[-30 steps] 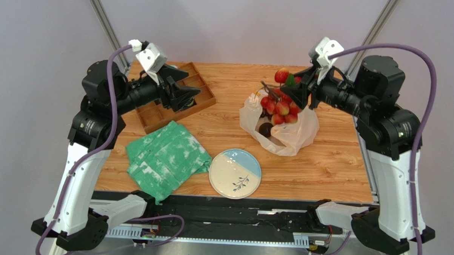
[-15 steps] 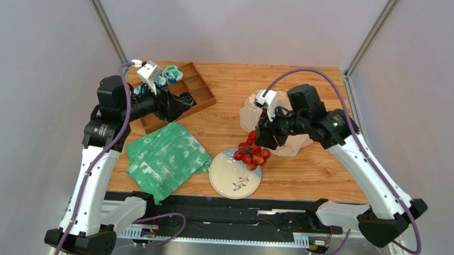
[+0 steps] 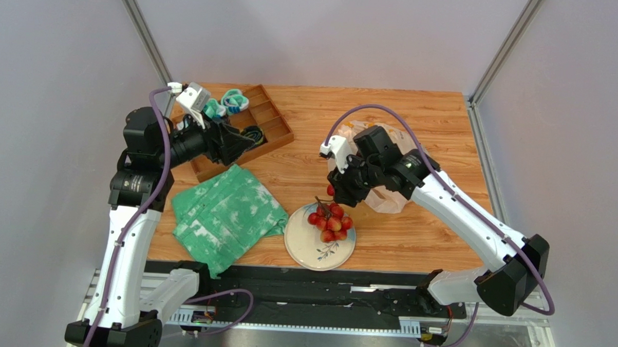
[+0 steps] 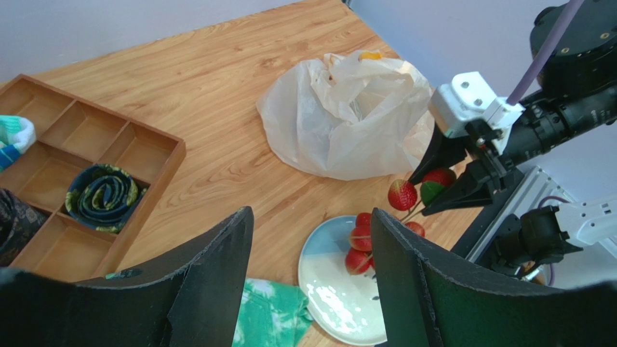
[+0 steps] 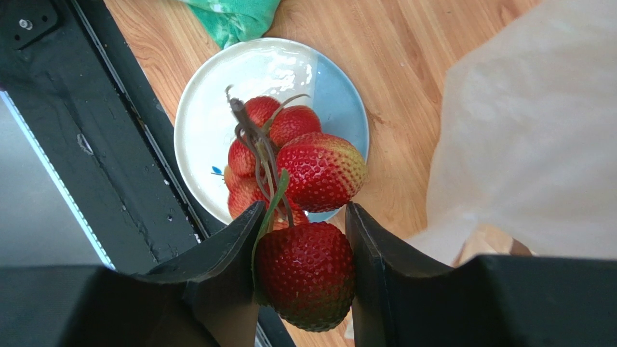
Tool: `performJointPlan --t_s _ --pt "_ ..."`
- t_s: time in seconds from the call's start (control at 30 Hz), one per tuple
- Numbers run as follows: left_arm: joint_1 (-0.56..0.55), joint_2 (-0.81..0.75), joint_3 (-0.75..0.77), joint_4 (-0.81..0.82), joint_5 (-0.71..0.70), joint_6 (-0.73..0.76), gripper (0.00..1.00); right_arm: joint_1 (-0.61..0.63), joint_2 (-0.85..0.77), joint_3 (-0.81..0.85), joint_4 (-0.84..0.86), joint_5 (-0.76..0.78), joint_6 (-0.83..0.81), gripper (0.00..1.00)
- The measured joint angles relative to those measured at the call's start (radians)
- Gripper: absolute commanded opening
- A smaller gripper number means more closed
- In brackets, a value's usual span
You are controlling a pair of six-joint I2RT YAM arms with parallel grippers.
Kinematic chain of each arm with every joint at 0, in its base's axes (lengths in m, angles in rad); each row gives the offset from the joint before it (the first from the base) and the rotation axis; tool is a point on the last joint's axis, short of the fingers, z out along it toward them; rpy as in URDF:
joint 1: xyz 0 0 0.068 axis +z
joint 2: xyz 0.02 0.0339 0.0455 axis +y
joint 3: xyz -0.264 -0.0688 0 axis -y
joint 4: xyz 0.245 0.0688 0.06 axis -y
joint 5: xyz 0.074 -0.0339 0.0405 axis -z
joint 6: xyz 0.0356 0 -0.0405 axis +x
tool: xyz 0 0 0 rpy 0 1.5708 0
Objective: Take the fake fruits out of the plastic bag
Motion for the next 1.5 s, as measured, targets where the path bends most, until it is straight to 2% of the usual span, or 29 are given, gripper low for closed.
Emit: performJointPlan --t_s 0.6,0.9,1.13,1.23,1.33,1.37,1.43,1.5 --pt "0.013 -0.038 -0.036 0.016 0.012 -0.013 0.67 0.102 0.096 -0.037 0.074 0.179 -0.017 0.13" --pt "0.019 -0.039 -0.051 0.017 0.016 -0.021 0.67 0.227 0.227 -0.031 0.13 0.19 -0.043 0.13" --pt "0.025 -0.049 -0.052 0.017 0.023 -0.024 0.67 0.263 0.326 0.002 0.146 0.181 -0.066 0.15" --pt "0.027 -0.058 -0.057 0.017 0.026 -0.025 0.67 0.275 0.355 0.01 0.155 0.17 -0.066 0.19" --pt "0.029 -0.065 -0.062 0.018 0.027 -0.028 0.67 0.292 0.368 0.01 0.157 0.166 -0.066 0.33" --pt "0.031 -0.068 -0.064 0.018 0.027 -0.028 0.67 0.296 0.37 0.01 0.157 0.163 -0.066 0.41" --pt "0.032 -0.073 -0.071 0.02 0.027 -0.03 0.67 0.308 0.37 0.009 0.158 0.158 -0.065 0.46" --pt "0.033 -0.076 -0.075 0.021 0.028 -0.032 0.67 0.32 0.37 0.007 0.162 0.155 -0.065 0.57"
